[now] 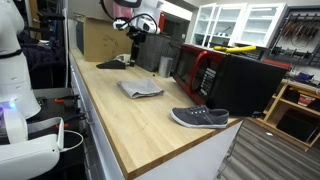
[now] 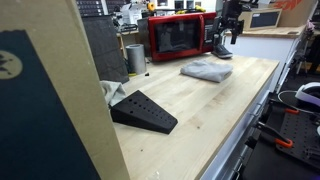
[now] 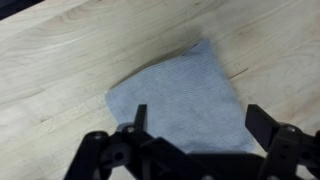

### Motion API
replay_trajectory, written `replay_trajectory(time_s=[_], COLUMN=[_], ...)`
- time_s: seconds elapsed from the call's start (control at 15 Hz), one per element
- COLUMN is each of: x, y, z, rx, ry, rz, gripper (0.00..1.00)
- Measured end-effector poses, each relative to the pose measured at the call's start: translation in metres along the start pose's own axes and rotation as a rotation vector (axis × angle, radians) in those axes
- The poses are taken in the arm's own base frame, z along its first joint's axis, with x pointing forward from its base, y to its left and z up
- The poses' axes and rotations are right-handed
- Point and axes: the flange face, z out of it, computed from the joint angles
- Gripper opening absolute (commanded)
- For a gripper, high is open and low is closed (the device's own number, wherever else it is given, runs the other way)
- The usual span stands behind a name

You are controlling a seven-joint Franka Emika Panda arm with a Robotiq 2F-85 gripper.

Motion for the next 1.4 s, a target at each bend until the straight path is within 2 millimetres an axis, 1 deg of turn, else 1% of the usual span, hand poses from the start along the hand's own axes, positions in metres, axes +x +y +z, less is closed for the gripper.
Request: replay_trajectory(time_s=[0.33, 0.47, 0.6, 0.87, 1.0, 1.13, 1.4], x=[0.001, 0.004, 0.01, 0.034, 0.048, 0.061, 0.09], y=[-0.001, 0.001, 0.01, 0.037, 0.044, 0.046, 0.043], z=[0.002, 0.01, 0.022, 0.042, 0.05, 0.059, 0.079], rx=[-0.004, -0.01, -0.021, -0.037, -0.044, -0.054, -0.075], ry=[-0.005, -0.017, -0.03, -0.055, -0.067, -0.08, -0.101], rz=[-0.002, 0.002, 0.021, 0.05, 0.052, 0.05, 0.014], gripper=[1.0, 1.0, 1.0, 1.0, 1.0, 1.0, 1.0])
